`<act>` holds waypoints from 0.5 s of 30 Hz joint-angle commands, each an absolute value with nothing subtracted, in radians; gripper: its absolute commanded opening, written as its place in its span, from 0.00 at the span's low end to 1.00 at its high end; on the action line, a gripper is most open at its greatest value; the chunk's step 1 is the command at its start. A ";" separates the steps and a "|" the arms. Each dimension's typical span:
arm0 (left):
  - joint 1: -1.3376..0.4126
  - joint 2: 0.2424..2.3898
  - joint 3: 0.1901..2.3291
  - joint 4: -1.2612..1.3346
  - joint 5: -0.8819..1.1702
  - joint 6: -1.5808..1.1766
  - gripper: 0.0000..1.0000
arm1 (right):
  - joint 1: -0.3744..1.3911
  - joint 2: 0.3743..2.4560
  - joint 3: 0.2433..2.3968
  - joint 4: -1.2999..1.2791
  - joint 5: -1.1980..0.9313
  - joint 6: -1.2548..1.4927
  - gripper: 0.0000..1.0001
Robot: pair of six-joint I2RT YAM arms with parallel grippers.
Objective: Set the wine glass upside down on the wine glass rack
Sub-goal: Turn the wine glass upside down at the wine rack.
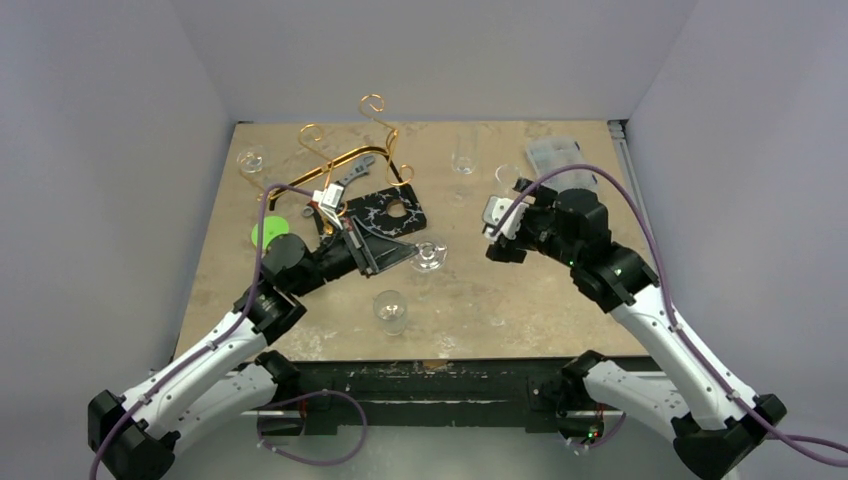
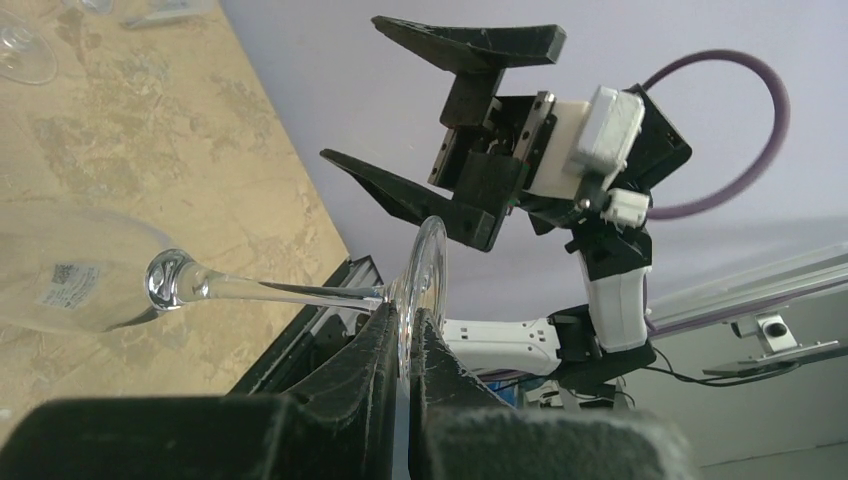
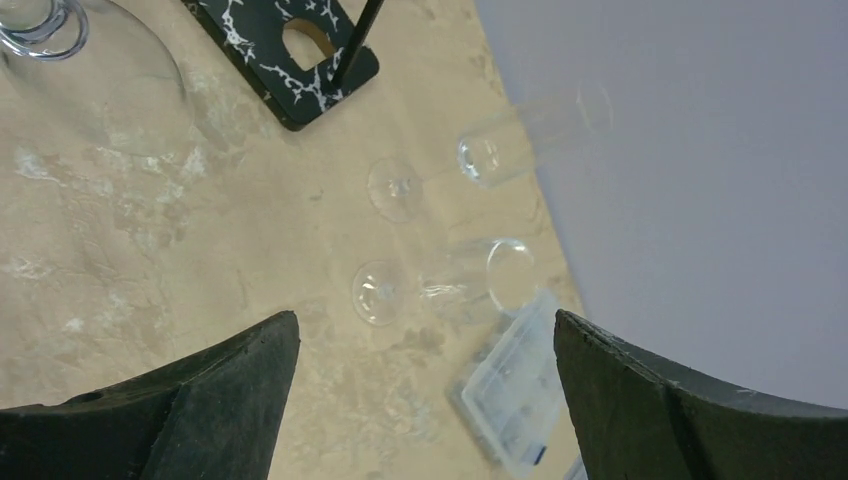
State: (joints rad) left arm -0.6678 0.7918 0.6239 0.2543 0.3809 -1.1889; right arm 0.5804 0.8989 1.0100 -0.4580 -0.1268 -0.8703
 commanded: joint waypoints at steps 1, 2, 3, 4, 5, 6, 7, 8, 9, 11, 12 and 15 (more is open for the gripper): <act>-0.658 0.756 0.647 0.308 0.387 -1.147 0.00 | 0.529 0.936 1.074 -0.561 -0.201 -0.634 0.94; -0.659 0.753 0.646 0.306 0.387 -1.144 0.00 | 0.518 0.947 1.079 -0.577 -0.220 -0.606 0.94; -0.659 0.749 0.647 0.302 0.387 -1.139 0.00 | 0.504 0.958 1.087 -0.593 -0.235 -0.579 0.95; -0.659 0.747 0.647 0.299 0.388 -1.137 0.00 | 0.490 0.969 1.094 -0.605 -0.249 -0.554 0.95; -0.657 0.744 0.647 0.297 0.389 -1.134 0.00 | 0.476 0.979 1.100 -0.616 -0.265 -0.529 0.95; -0.657 0.742 0.647 0.296 0.389 -1.132 0.00 | 0.463 0.990 1.106 -0.629 -0.283 -0.508 0.95; -0.658 0.739 0.648 0.294 0.391 -1.130 0.00 | 0.451 0.999 1.111 -0.643 -0.297 -0.489 0.95; -0.657 0.738 0.649 0.293 0.392 -1.129 0.00 | 0.439 1.010 1.117 -0.657 -0.316 -0.473 0.95; -0.657 0.737 0.649 0.292 0.393 -1.128 0.00 | 0.427 1.022 1.124 -0.674 -0.333 -0.459 0.95; -0.656 0.735 0.650 0.291 0.395 -1.124 0.00 | 0.405 1.057 1.143 -0.719 -0.365 -0.433 0.95; -0.655 0.733 0.652 0.291 0.396 -1.124 0.00 | 0.388 1.073 1.152 -0.744 -0.384 -0.423 0.95; -0.655 0.732 0.653 0.291 0.400 -1.121 0.00 | 0.364 1.099 1.165 -0.783 -0.419 -0.422 0.94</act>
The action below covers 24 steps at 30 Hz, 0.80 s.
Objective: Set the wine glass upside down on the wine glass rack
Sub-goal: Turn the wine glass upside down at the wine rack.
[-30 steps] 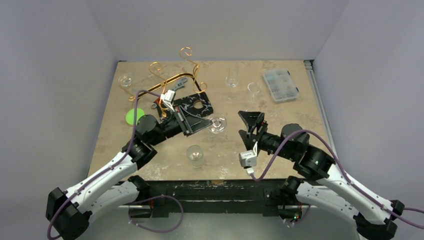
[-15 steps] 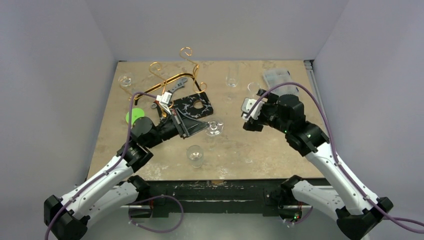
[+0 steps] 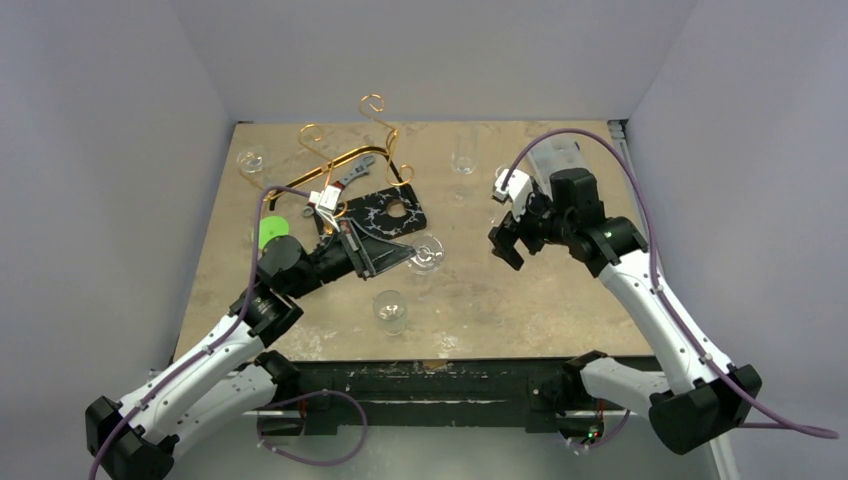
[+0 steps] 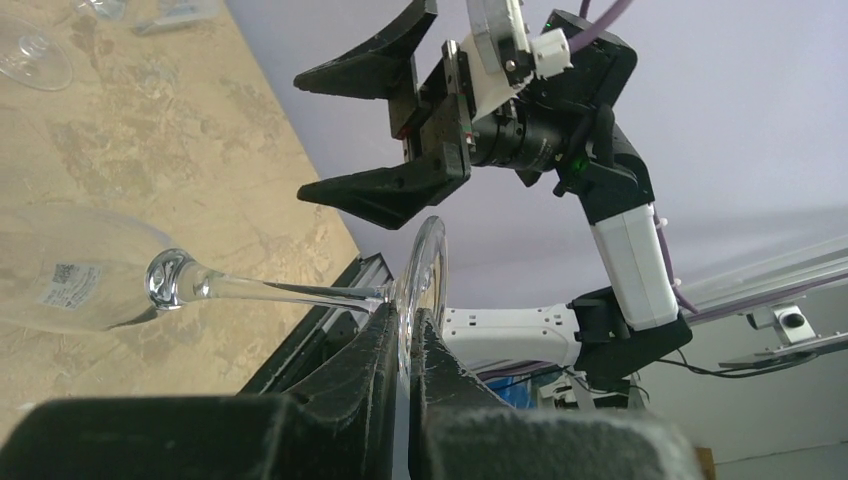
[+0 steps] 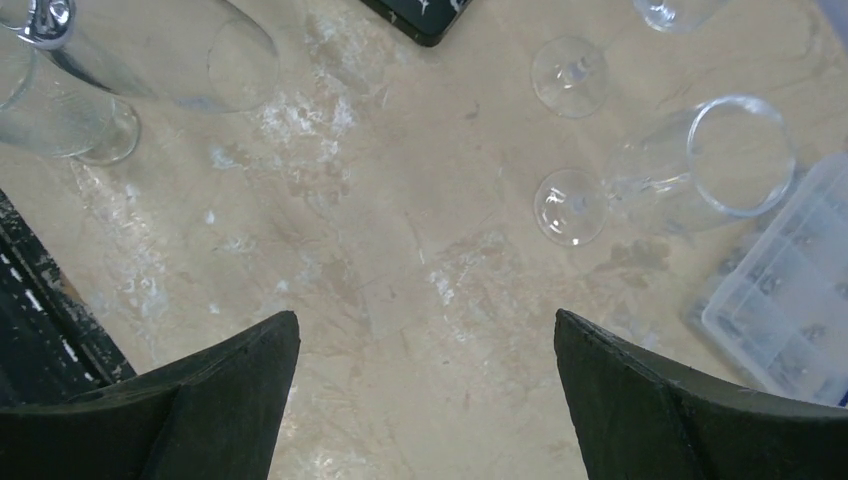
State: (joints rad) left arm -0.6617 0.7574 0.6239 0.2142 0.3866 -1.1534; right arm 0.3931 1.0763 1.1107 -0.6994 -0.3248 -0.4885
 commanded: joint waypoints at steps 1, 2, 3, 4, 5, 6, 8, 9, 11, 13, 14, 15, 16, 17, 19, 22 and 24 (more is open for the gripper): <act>-0.655 0.733 0.653 0.290 0.400 -1.120 0.00 | 0.362 1.098 1.163 -0.788 -0.427 -0.430 0.94; -0.655 0.732 0.655 0.290 0.402 -1.118 0.00 | 0.362 1.096 1.163 -0.795 -0.434 -0.438 0.94; -0.655 0.731 0.656 0.288 0.402 -1.115 0.00 | 0.360 1.094 1.164 -0.797 -0.439 -0.439 0.94; -0.656 0.731 0.658 0.286 0.401 -1.113 0.00 | 0.357 1.092 1.158 -0.798 -0.444 -0.439 0.95; -0.655 0.731 0.659 0.284 0.402 -1.111 0.00 | 0.351 1.090 1.155 -0.798 -0.455 -0.441 0.95; -0.655 0.732 0.662 0.283 0.402 -1.109 0.00 | 0.343 1.088 1.149 -0.800 -0.468 -0.439 0.95; -0.655 0.733 0.667 0.277 0.403 -1.104 0.00 | 0.323 1.092 1.137 -0.801 -0.493 -0.433 0.95; -0.655 0.734 0.671 0.274 0.404 -1.101 0.00 | 0.308 1.098 1.133 -0.805 -0.505 -0.431 0.95; -0.655 0.733 0.677 0.268 0.405 -1.097 0.00 | 0.283 1.111 1.129 -0.795 -0.545 -0.419 0.95; -0.655 0.731 0.683 0.258 0.405 -1.093 0.00 | 0.263 1.139 1.144 -0.809 -0.586 -0.423 0.95; -0.655 0.728 0.686 0.251 0.404 -1.090 0.00 | 0.253 1.159 1.156 -0.820 -0.610 -0.423 0.95; -0.655 0.726 0.690 0.243 0.402 -1.089 0.00 | 0.245 1.181 1.167 -0.832 -0.633 -0.424 0.94; -0.655 0.722 0.695 0.232 0.399 -1.084 0.00 | 0.243 1.199 1.174 -0.842 -0.663 -0.434 0.94; -0.655 0.718 0.699 0.220 0.396 -1.079 0.00 | 0.240 1.215 1.177 -0.852 -0.699 -0.454 0.93; -0.655 0.708 0.712 0.191 0.388 -1.068 0.00 | 0.235 1.226 1.160 -0.834 -0.738 -0.463 0.94; -0.655 0.696 0.734 0.135 0.375 -1.049 0.00 | 0.201 1.195 1.111 -0.772 -0.772 -0.481 0.95; -0.655 0.687 0.748 0.103 0.367 -1.034 0.00 | 0.179 1.165 1.082 -0.738 -0.752 -0.491 0.95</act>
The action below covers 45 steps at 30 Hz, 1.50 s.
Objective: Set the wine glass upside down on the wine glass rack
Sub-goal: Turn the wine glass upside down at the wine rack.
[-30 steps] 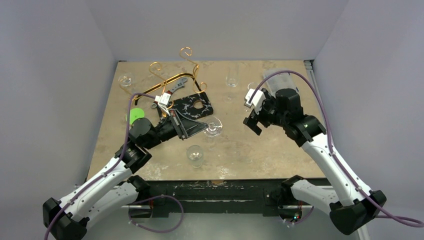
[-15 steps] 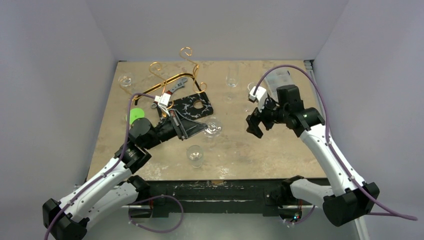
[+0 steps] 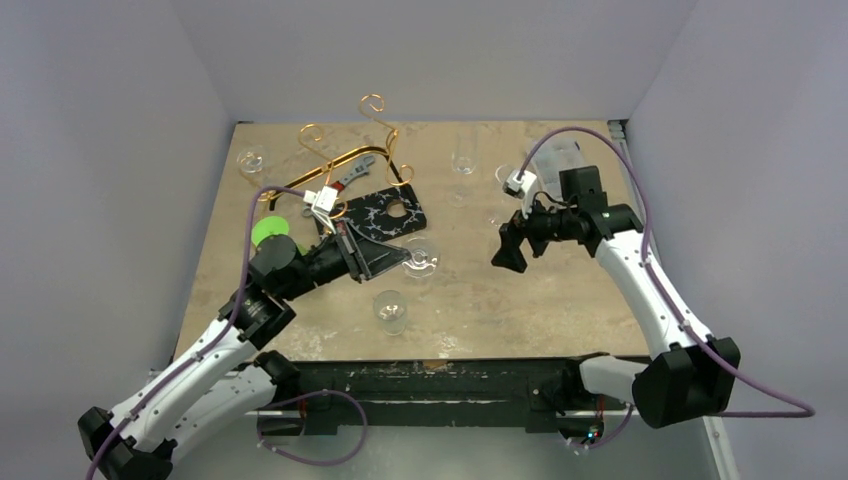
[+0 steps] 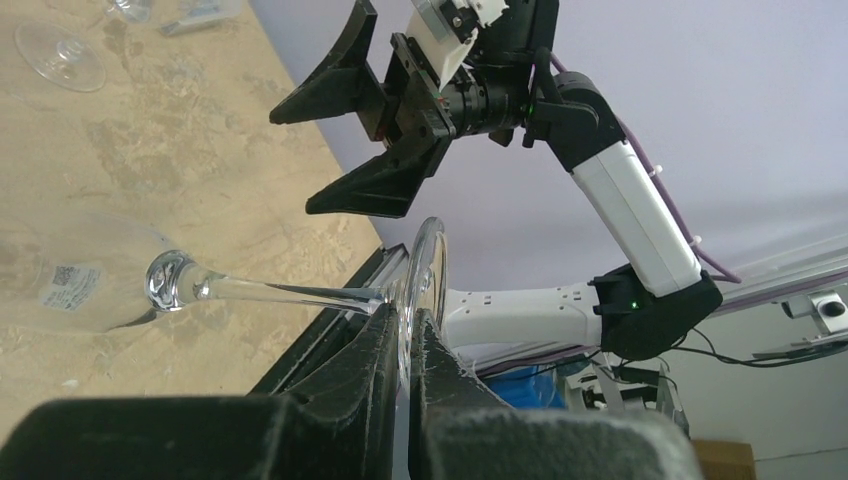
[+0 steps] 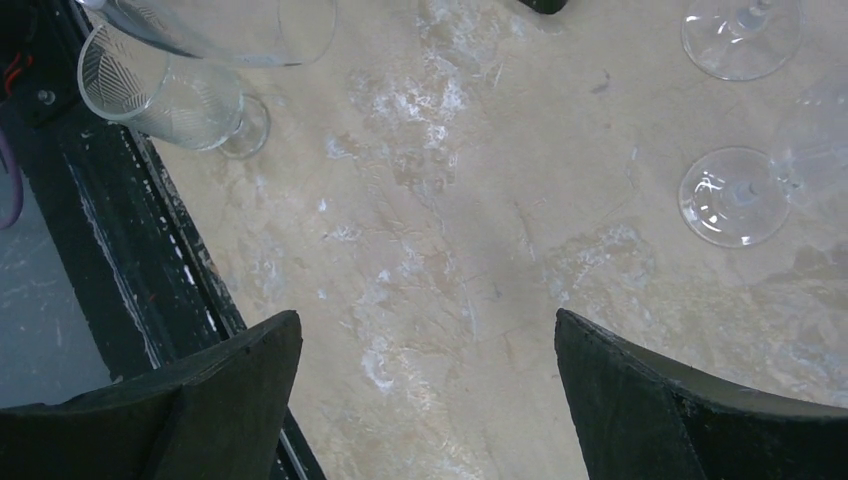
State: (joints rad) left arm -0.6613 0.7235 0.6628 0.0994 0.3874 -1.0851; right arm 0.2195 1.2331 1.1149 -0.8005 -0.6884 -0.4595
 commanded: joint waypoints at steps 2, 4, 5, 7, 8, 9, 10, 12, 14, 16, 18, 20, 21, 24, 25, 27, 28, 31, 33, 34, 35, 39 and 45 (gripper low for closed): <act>-0.655 0.681 0.758 0.082 0.355 -1.021 0.00 | 0.169 1.148 1.046 -0.703 -0.753 -0.492 0.95; -0.655 0.679 0.764 0.069 0.346 -1.013 0.00 | 0.165 1.144 1.008 -0.654 -0.798 -0.480 0.95; -0.656 0.680 0.766 0.067 0.344 -1.013 0.00 | 0.162 1.146 0.992 -0.637 -0.825 -0.480 0.95; -0.656 0.677 0.771 0.061 0.339 -1.012 0.00 | 0.147 1.151 0.966 -0.613 -0.873 -0.500 0.95; -0.656 0.676 0.774 0.055 0.335 -1.012 0.00 | 0.137 1.152 0.954 -0.602 -0.887 -0.504 0.94; -0.655 0.674 0.776 0.049 0.331 -1.009 0.00 | 0.127 1.150 0.947 -0.596 -0.892 -0.505 0.93; -0.656 0.672 0.782 0.041 0.327 -1.005 0.00 | 0.117 1.147 0.949 -0.602 -0.885 -0.510 0.93; -0.656 0.670 0.790 0.025 0.321 -0.997 0.00 | 0.103 1.135 0.954 -0.607 -0.872 -0.514 0.93; -0.655 0.669 0.795 0.018 0.315 -0.993 0.00 | 0.091 1.114 0.949 -0.606 -0.867 -0.513 0.92; -0.655 0.671 0.798 0.015 0.311 -0.993 0.00 | 0.078 1.094 0.933 -0.599 -0.867 -0.512 0.92; -0.655 0.672 0.799 0.010 0.309 -0.994 0.00 | 0.071 1.075 0.913 -0.583 -0.870 -0.504 0.92; -0.655 0.666 0.801 0.002 0.304 -0.993 0.00 | 0.070 1.065 0.905 -0.580 -0.873 -0.504 0.92; -0.655 0.663 0.804 0.002 0.300 -0.990 0.00 | 0.069 1.064 0.907 -0.580 -0.871 -0.503 0.92; -0.655 0.655 0.818 -0.044 0.289 -0.978 0.00 | 0.070 1.065 0.908 -0.579 -0.862 -0.504 0.92; -0.655 0.653 0.824 -0.052 0.287 -0.973 0.00 | 0.069 1.065 0.909 -0.580 -0.860 -0.505 0.92; -0.655 0.652 0.837 -0.067 0.280 -0.961 0.00 | 0.070 1.065 0.907 -0.579 -0.860 -0.506 0.92; -0.655 0.653 0.844 -0.075 0.279 -0.954 0.00 | 0.071 1.065 0.907 -0.580 -0.860 -0.507 0.92; -0.656 0.659 0.864 -0.090 0.276 -0.937 0.00 | 0.069 1.066 0.907 -0.579 -0.855 -0.509 0.92; -0.655 0.665 0.877 -0.095 0.277 -0.931 0.00 | 0.070 1.066 0.905 -0.580 -0.851 -0.509 0.92; -0.656 0.668 0.882 -0.097 0.278 -0.928 0.00 | 0.069 1.066 0.905 -0.579 -0.851 -0.511 0.92; -0.655 0.671 0.886 -0.098 0.278 -0.925 0.00 | 0.070 1.066 0.905 -0.578 -0.850 -0.509 0.92; -0.654 0.675 0.898 -0.104 0.279 -0.917 0.00 | 0.070 1.066 0.905 -0.580 -0.847 -0.514 0.92; -0.653 0.678 0.922 -0.129 0.272 -0.898 0.00 | 0.070 1.067 0.904 -0.580 -0.841 -0.519 0.92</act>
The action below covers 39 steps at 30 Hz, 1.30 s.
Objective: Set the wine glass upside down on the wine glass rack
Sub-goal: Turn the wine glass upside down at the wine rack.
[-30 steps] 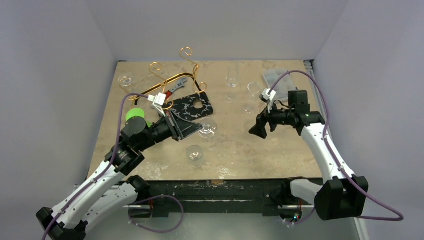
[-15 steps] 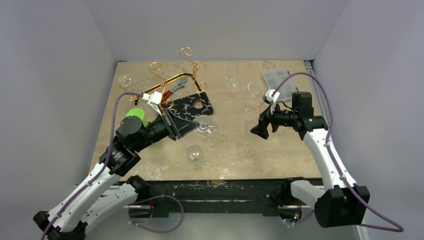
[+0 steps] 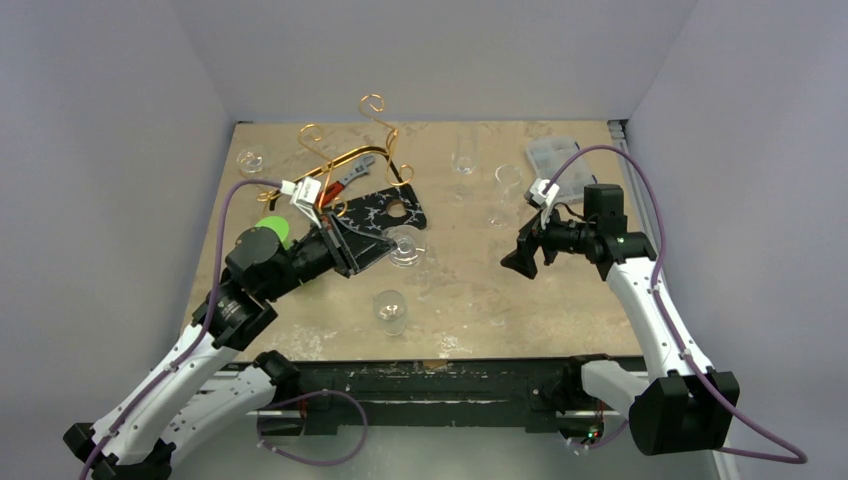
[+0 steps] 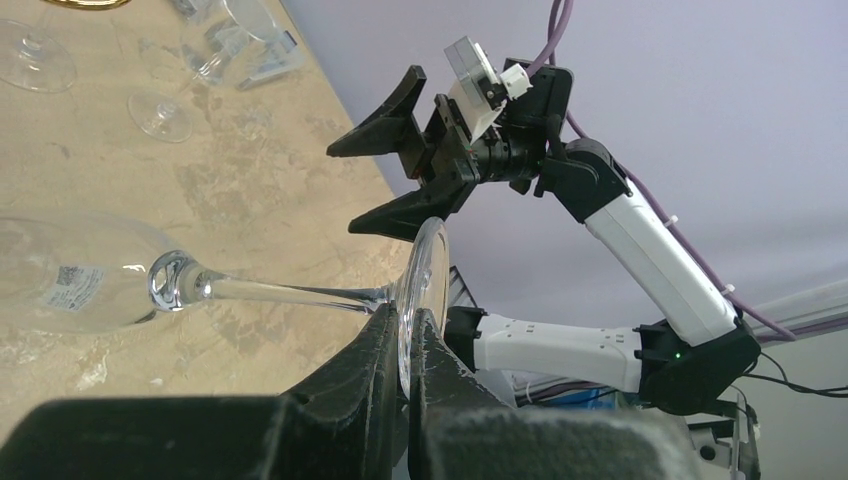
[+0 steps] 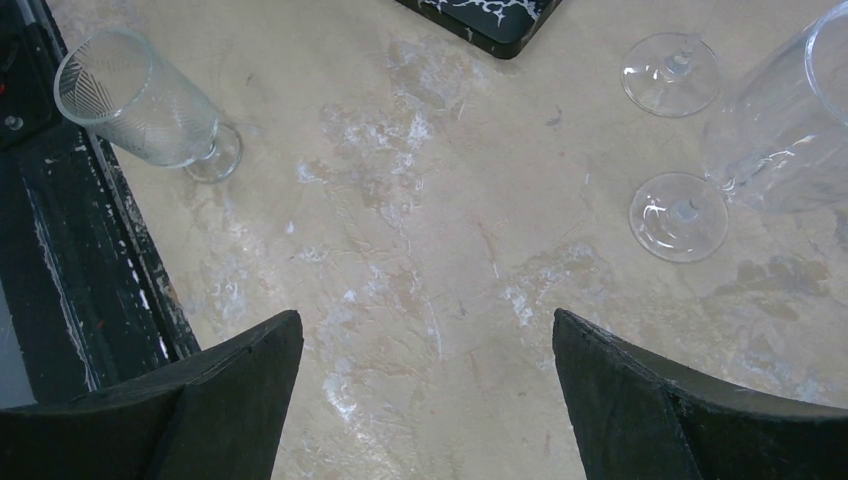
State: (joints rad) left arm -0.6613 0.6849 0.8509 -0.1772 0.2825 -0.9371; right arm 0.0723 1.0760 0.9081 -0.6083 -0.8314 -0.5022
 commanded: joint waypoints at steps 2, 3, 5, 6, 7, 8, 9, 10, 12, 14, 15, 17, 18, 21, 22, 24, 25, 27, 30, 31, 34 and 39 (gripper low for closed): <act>-0.651 0.679 0.933 -0.140 0.269 -0.885 0.00 | 0.070 1.068 0.904 -0.580 -0.839 -0.519 0.91; -0.649 0.678 0.937 -0.147 0.266 -0.882 0.00 | 0.069 1.068 0.903 -0.581 -0.839 -0.520 0.92; -0.646 0.678 0.946 -0.155 0.263 -0.877 0.00 | 0.069 1.068 0.904 -0.581 -0.838 -0.521 0.92; -0.645 0.677 0.948 -0.158 0.262 -0.875 0.00 | 0.070 1.068 0.904 -0.581 -0.837 -0.522 0.91; -0.643 0.678 0.949 -0.161 0.261 -0.874 0.00 | 0.070 1.068 0.904 -0.581 -0.837 -0.522 0.91; -0.642 0.677 0.951 -0.165 0.258 -0.875 0.00 | 0.070 1.068 0.904 -0.581 -0.838 -0.523 0.92; -0.639 0.677 0.951 -0.167 0.253 -0.876 0.00 | 0.069 1.068 0.904 -0.581 -0.838 -0.524 0.92; -0.637 0.674 0.950 -0.169 0.246 -0.878 0.00 | 0.070 1.068 0.904 -0.581 -0.838 -0.524 0.92; -0.633 0.672 0.947 -0.169 0.236 -0.882 0.00 | 0.070 1.068 0.905 -0.583 -0.838 -0.525 0.92; -0.629 0.670 0.949 -0.168 0.233 -0.884 0.00 | 0.070 1.066 0.905 -0.584 -0.837 -0.526 0.91; -0.628 0.672 0.951 -0.167 0.231 -0.886 0.00 | 0.069 1.065 0.905 -0.584 -0.837 -0.526 0.91; -0.625 0.673 0.953 -0.159 0.230 -0.892 0.00 | 0.069 1.062 0.905 -0.584 -0.838 -0.527 0.91; -0.623 0.674 0.955 -0.159 0.229 -0.895 0.00 | 0.070 1.061 0.905 -0.584 -0.838 -0.528 0.91; -0.619 0.674 0.955 -0.155 0.225 -0.900 0.00 | 0.070 1.057 0.905 -0.586 -0.838 -0.529 0.91; -0.618 0.672 0.953 -0.154 0.224 -0.902 0.00 | 0.070 1.056 0.905 -0.586 -0.836 -0.530 0.91; -0.614 0.668 0.949 -0.153 0.219 -0.905 0.00 | 0.071 1.056 0.905 -0.586 -0.835 -0.530 0.91; -0.613 0.665 0.947 -0.152 0.215 -0.905 0.00 | 0.071 1.057 0.905 -0.586 -0.836 -0.531 0.91; -0.606 0.662 0.944 -0.156 0.212 -0.905 0.00 | 0.070 1.056 0.905 -0.587 -0.837 -0.531 0.91; -0.595 0.657 0.937 -0.154 0.214 -0.908 0.00 | 0.069 1.055 0.905 -0.587 -0.838 -0.532 0.91; -0.592 0.657 0.935 -0.154 0.214 -0.908 0.00 | 0.070 1.055 0.905 -0.587 -0.839 -0.532 0.91; -0.582 0.655 0.930 -0.153 0.216 -0.908 0.00 | 0.070 1.055 0.905 -0.588 -0.839 -0.533 0.91; -0.566 0.654 0.925 -0.147 0.226 -0.914 0.00 | 0.070 1.056 0.904 -0.586 -0.839 -0.533 0.91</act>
